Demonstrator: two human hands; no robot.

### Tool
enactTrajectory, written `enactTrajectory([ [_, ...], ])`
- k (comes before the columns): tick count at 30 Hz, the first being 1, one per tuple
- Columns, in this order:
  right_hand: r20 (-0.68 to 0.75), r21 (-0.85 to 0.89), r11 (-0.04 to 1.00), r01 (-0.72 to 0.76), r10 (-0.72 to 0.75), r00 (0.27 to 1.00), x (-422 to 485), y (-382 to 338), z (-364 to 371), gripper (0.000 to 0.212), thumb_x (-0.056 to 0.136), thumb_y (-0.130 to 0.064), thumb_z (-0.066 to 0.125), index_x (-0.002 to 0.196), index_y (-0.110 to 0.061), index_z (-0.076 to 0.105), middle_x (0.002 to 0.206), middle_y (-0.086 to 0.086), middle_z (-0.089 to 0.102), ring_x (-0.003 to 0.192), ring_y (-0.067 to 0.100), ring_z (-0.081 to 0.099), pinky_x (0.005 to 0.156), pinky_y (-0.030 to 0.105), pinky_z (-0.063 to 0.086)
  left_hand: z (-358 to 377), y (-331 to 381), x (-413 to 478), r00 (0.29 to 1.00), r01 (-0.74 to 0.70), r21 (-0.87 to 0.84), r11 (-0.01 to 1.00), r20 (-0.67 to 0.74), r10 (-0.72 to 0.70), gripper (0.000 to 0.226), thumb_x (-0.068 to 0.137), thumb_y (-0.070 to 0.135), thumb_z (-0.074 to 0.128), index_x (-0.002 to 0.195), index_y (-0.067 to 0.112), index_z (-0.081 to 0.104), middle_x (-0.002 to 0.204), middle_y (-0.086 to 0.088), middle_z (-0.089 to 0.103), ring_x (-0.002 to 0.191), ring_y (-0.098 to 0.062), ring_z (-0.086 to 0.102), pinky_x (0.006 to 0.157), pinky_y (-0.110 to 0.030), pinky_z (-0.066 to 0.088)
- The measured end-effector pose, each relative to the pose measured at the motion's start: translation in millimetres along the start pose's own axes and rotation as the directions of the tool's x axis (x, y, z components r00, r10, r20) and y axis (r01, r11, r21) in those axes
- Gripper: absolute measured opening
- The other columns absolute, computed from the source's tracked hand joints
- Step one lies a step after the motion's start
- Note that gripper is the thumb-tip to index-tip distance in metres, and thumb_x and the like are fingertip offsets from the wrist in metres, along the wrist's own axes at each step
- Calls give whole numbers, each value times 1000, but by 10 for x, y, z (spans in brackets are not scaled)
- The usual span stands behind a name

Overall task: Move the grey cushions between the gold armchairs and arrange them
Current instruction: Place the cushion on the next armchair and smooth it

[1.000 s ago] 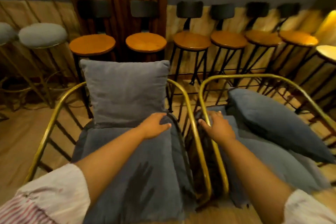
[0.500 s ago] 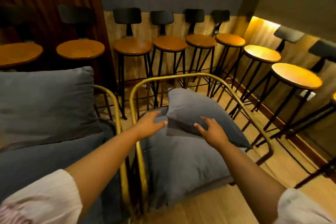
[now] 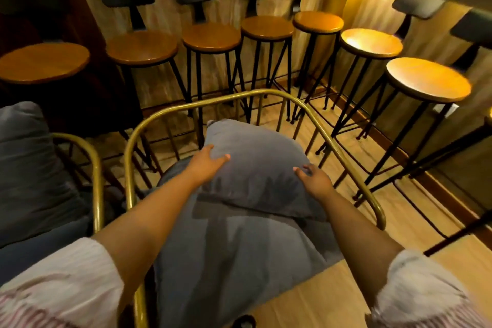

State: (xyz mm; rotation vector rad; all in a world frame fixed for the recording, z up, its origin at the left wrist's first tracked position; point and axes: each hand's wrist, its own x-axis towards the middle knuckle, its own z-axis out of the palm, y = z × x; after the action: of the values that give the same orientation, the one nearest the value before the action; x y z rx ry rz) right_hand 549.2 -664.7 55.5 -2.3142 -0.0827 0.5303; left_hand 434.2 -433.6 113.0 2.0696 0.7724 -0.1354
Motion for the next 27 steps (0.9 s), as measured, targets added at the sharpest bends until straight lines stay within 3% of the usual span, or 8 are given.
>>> enactTrajectory([
  [5, -41, 149, 978, -146, 153, 987, 870, 106, 12, 59, 92, -45, 50, 137, -8, 47, 142, 17, 49, 129, 36, 46, 105, 38, 37, 115, 215, 1077, 993, 48, -15, 999, -103, -49, 59, 96, 25, 50, 148, 9, 27, 150, -22, 35, 135, -42, 38, 108, -46, 37],
  [8, -18, 172, 960, -220, 226, 974, 1374, 254, 102, 60, 91, -48, 51, 138, -11, 46, 141, 16, 50, 127, 36, 48, 105, 42, 41, 278, 95, 1648, 974, 150, -76, 986, -159, -161, 71, 93, 37, 52, 151, 15, 19, 154, -22, 28, 137, -43, 34, 111, -48, 34],
  [13, 86, 309, 908, -284, 271, 959, 1882, 445, 232, 72, 77, -55, 67, 136, -19, 50, 138, 7, 53, 121, 32, 52, 97, 37, 43, 544, -291, 2147, 932, 264, -132, 955, -218, -288, 89, 86, 62, 46, 153, 24, 2, 158, -19, 20, 139, -47, 27, 111, -60, 27],
  [17, 168, 305, 885, -352, 313, 935, 2209, 734, 255, 104, 49, -83, 67, 135, -26, 51, 136, 5, 56, 115, 30, 57, 102, 46, 45, 568, -516, 2353, 916, 343, -148, 928, -164, -365, 97, 78, 71, 49, 152, 23, 10, 157, -16, 26, 139, -45, 31, 113, -57, 27],
  [20, 232, 318, 852, -416, 356, 905, 2214, 783, 281, 103, 57, -82, 62, 141, -25, 43, 140, 6, 51, 118, 33, 53, 97, 45, 43, 572, -622, 2448, 909, 368, -198, 909, -130, -396, 96, 75, 73, 51, 150, 21, 21, 156, -14, 31, 139, -41, 34, 115, -51, 28],
  [23, 289, 282, 831, -480, 404, 868, 2208, 869, 301, 116, 44, -91, 60, 141, -29, 42, 144, 6, 48, 125, 37, 49, 105, 53, 37, 592, -756, 2441, 892, 408, -234, 883, -103, -440, 105, 70, 77, 52, 152, 23, 16, 158, -14, 27, 140, -43, 30, 115, -54, 26],
  [27, 292, 325, 828, -457, 372, 881, 2134, 874, 317, 113, 48, -89, 60, 141, -29, 41, 143, 5, 49, 125, 37, 48, 107, 55, 36, 592, -849, 2301, 893, 394, -292, 871, -101, -438, 110, 61, 82, 55, 150, 26, 22, 156, -13, 31, 137, -44, 35, 111, -58, 30],
])
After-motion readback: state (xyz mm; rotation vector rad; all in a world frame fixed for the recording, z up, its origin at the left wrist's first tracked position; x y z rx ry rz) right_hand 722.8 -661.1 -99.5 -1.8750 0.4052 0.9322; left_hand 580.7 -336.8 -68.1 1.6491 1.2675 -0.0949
